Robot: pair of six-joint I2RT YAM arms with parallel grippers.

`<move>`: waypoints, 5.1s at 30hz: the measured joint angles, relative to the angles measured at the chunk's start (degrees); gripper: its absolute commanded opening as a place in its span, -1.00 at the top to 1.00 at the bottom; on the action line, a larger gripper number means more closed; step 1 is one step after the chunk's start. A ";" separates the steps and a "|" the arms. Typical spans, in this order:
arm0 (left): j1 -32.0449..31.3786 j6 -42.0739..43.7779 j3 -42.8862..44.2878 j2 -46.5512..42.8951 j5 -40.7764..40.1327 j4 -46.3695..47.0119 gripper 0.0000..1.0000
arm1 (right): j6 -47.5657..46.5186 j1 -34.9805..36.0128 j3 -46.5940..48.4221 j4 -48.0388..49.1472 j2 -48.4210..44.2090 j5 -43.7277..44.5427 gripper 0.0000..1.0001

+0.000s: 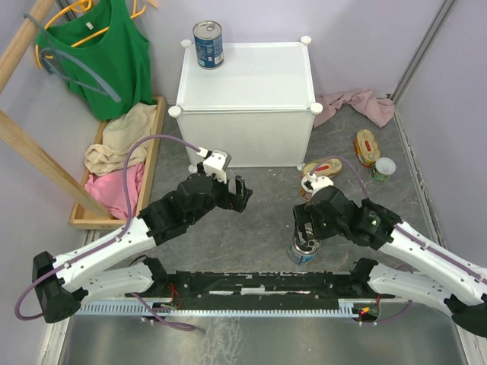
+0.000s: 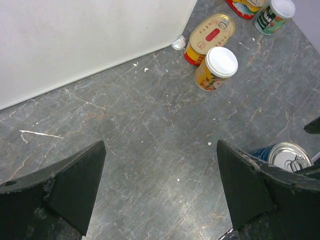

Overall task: Place and organize the canned foods onto the counter
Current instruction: Move the canned food to the center of the board.

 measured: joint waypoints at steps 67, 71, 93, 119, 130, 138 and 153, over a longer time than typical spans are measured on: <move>0.00 -0.02 -3.41 -1.68 -1.14 3.23 -0.96 | 8.83 16.48 -11.26 8.04 4.44 12.04 -0.34; 0.00 -0.02 -3.41 -2.67 -2.27 2.89 -0.96 | 7.91 16.48 -11.47 10.78 5.60 12.94 -0.27; 0.00 -10.54 -3.39 -9.53 -22.08 -9.77 -0.98 | -3.69 15.63 12.07 34.49 43.17 13.18 -0.23; 0.00 -15.04 -2.29 -15.98 -31.98 -17.09 -0.99 | -9.16 11.93 24.79 38.29 55.23 8.94 -0.99; 0.00 -15.04 -0.57 -14.69 -32.02 -17.40 -0.99 | -9.14 11.85 23.37 37.97 51.34 7.85 -0.99; 0.00 -15.04 0.11 -14.29 -32.02 -17.38 -0.99 | -9.14 11.87 21.38 38.18 47.39 8.76 -0.99; 0.00 -10.19 -1.20 -12.24 -17.51 -10.56 -1.00 | -6.64 11.91 7.13 36.48 23.26 21.42 -0.99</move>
